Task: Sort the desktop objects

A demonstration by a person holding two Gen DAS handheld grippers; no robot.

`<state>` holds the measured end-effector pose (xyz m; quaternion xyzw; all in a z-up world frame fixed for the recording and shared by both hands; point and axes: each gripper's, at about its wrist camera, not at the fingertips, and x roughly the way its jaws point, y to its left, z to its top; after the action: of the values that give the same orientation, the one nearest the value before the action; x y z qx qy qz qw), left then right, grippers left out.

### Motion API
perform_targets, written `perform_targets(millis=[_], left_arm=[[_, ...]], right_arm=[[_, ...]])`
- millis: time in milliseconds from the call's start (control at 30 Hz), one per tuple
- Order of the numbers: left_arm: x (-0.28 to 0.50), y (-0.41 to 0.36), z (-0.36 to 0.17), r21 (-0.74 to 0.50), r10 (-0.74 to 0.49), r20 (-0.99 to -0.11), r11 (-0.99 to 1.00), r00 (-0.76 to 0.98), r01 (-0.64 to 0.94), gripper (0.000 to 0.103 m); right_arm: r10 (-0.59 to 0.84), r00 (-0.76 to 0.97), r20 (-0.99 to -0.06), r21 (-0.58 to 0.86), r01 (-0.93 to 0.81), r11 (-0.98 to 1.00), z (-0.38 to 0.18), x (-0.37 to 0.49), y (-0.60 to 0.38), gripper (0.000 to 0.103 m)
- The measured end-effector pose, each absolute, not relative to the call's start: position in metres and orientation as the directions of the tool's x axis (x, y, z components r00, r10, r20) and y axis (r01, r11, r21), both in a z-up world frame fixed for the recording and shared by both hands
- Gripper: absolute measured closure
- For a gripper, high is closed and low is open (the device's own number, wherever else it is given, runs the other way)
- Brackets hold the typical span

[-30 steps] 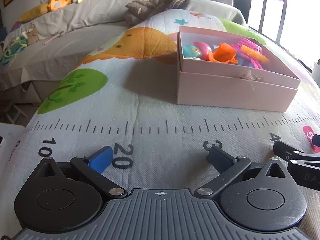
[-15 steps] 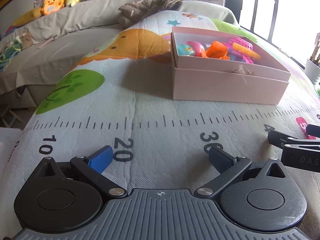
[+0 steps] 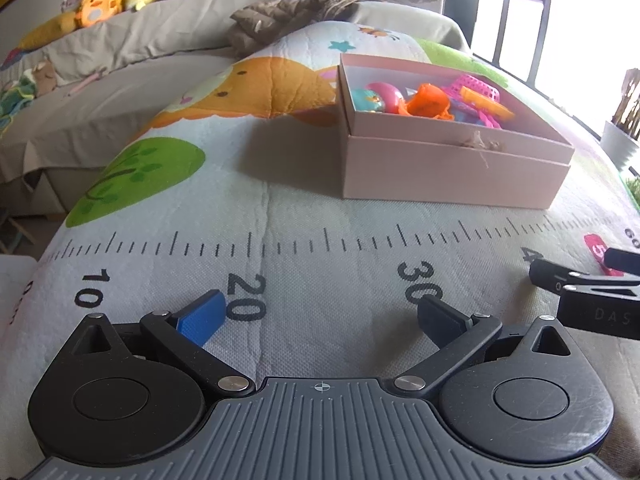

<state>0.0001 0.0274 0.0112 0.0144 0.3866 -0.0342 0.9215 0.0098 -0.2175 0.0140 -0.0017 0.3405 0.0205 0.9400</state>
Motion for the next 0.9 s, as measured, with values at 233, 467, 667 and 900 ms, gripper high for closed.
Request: perform_targets(millis=[233,467,667,900], left_arm=[[-0.0003,0.0291,0.011,-0.01,-0.06,-0.711,0.997,0.701,0.075,0.0],[-0.0013,0.0285,0.0105,-0.005,-0.055,-0.708,0.997,0.704,0.073,0.0],[-0.0016,0.0285,0.0103,-0.004,-0.055,-0.708,0.997,0.704,0.073,0.0],[-0.0015,0.0284,0.0101,-0.005,-0.055,-0.708,0.997,0.704,0.073,0.0]], right_arm=[[0.037,0.767,-0.64,0.01,-0.04,0.999,0.0141,0.0095,-0.2175,0.0],[0.037,0.767,-0.64,0.01,-0.04,0.999,0.0141,0.0095,-0.2174,0.0],[0.037,0.767,-0.64,0.01,-0.04,0.999,0.014,0.0097,-0.2172,0.0],[0.037,0.767,-0.64,0.01,-0.04,0.999,0.0141,0.0093,-0.2175,0.0]])
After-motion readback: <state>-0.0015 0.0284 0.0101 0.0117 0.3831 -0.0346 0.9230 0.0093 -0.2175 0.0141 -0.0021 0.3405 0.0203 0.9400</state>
